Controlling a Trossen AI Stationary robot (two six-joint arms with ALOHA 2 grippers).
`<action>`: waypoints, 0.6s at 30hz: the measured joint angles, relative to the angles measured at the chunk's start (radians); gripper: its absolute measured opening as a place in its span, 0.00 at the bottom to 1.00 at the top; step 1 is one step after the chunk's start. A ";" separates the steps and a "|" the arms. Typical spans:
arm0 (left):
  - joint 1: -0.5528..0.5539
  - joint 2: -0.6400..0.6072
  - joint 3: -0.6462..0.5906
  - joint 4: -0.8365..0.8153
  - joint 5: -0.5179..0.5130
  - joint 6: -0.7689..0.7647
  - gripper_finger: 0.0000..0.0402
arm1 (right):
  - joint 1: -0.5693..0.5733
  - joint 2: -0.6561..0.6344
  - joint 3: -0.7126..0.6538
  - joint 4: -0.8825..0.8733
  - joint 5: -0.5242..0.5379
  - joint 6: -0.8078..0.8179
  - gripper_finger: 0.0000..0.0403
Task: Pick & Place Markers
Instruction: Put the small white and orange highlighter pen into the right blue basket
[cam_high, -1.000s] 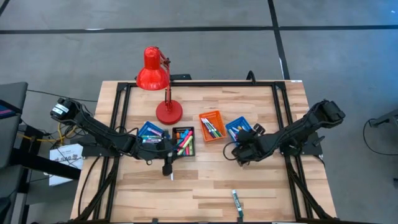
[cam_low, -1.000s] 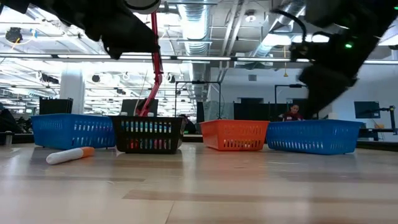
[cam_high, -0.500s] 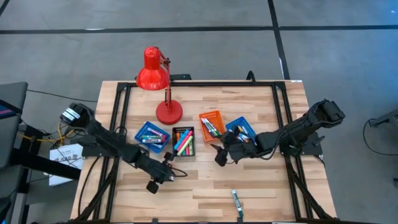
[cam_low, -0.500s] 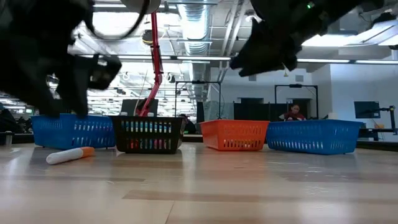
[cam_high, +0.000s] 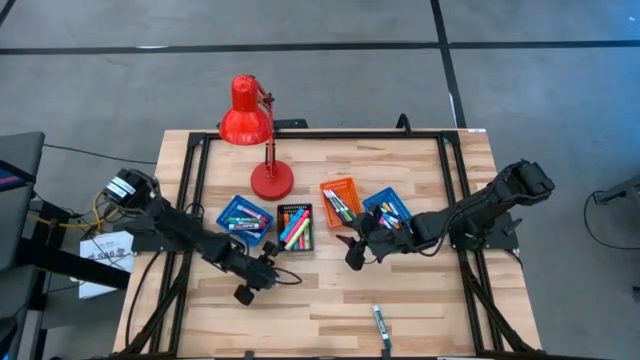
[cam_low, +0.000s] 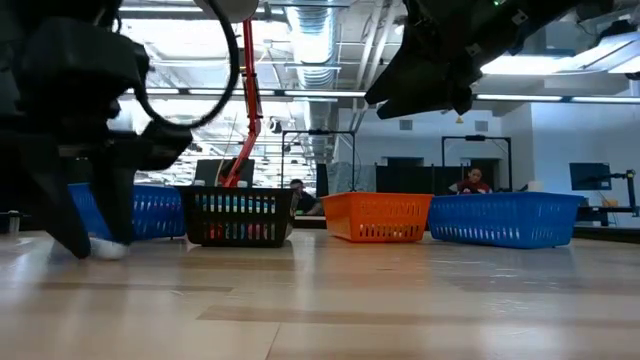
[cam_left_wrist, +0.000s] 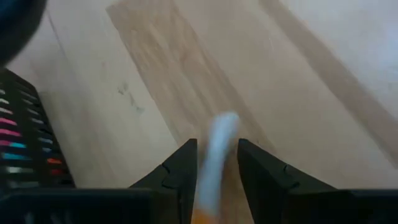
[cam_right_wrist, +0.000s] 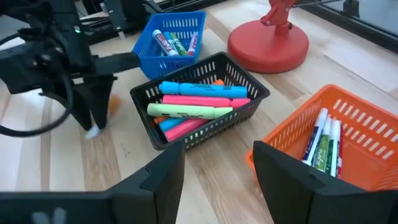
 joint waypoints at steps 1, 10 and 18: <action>0.006 0.008 0.000 0.000 0.001 -0.001 0.28 | 0.000 0.000 0.000 0.000 0.000 0.000 0.45; 0.060 0.031 0.003 0.017 0.031 -0.107 0.27 | 0.000 0.000 0.000 0.009 0.000 0.001 0.45; 0.042 0.031 0.002 0.018 0.020 -0.349 0.11 | 0.001 0.000 0.000 0.009 -0.001 0.034 0.43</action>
